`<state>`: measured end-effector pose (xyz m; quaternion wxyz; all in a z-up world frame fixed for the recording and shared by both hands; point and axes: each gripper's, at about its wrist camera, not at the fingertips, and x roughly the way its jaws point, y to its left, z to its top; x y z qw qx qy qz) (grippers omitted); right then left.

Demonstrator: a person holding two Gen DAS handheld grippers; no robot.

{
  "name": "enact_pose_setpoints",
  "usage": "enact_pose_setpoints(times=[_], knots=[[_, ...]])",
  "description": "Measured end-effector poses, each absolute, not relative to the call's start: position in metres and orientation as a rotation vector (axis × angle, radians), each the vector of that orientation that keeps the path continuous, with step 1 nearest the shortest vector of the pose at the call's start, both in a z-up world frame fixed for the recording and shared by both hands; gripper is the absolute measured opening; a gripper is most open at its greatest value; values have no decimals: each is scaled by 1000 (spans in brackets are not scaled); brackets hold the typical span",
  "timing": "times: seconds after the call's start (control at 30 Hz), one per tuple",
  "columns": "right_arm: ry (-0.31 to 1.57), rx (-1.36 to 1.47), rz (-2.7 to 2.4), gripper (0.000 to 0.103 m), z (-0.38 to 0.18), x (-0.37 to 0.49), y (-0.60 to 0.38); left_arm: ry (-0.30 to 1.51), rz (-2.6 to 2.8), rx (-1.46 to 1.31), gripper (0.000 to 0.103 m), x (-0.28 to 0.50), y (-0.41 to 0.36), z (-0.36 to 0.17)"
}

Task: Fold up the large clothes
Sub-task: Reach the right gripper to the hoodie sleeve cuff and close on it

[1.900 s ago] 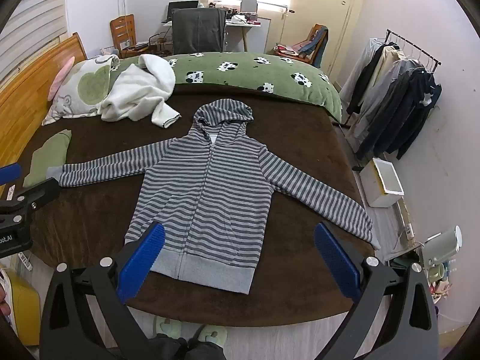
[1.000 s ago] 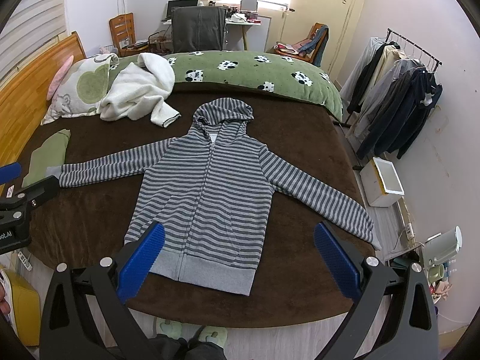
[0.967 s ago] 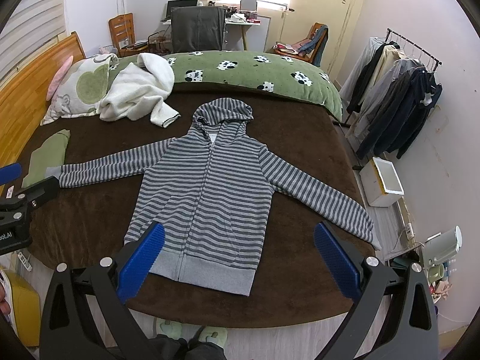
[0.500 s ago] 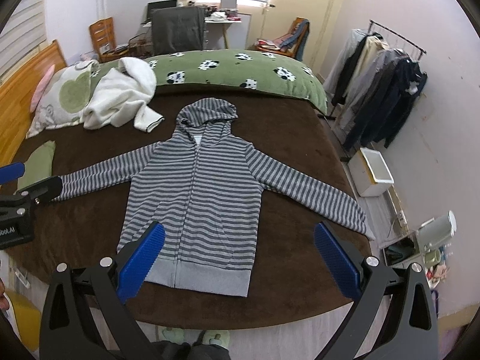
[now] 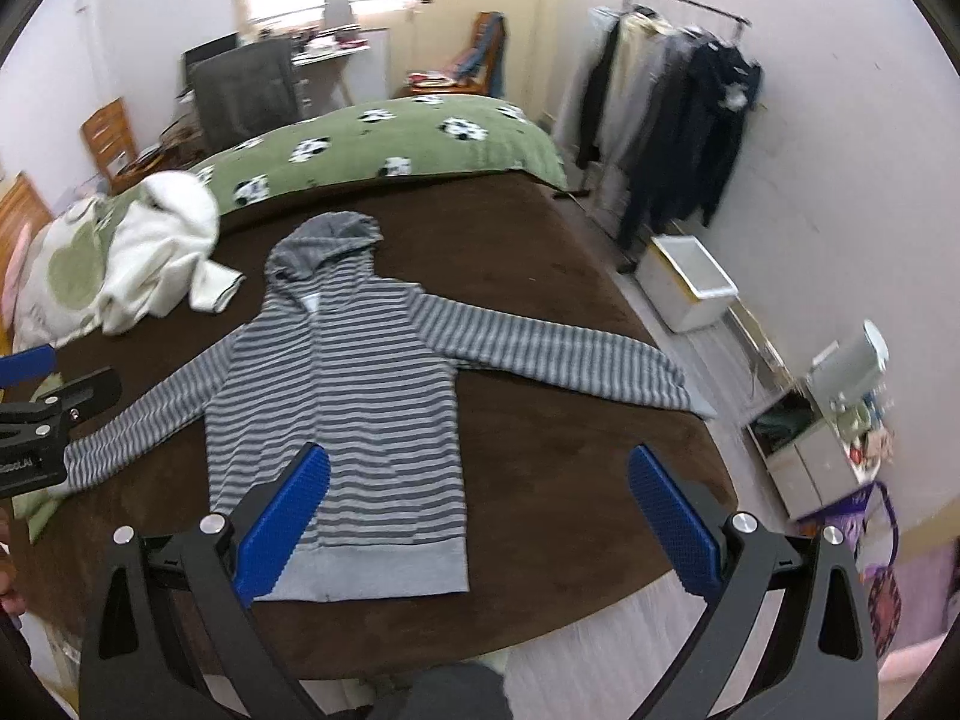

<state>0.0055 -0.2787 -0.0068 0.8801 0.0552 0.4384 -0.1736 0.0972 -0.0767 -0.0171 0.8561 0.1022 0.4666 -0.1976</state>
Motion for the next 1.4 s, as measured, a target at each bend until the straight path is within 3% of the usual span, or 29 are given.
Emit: enact_pose_setpoints(times=[0.33,0.77,1.1,1.4], knots=[[959,162,-487,98,-50,25,-424,1063,-481,275,97,152,-213,-81],[988,330,-587,98,-190,87,-607,1153,-463,272,97,246,-392,-230],[972,417,-691,98,-294,101,-687,1182,-396,277,97,296,-439,-328],[944,561,-744,98,-358,80,-731,1206,-398,312,98,305,-436,-397]])
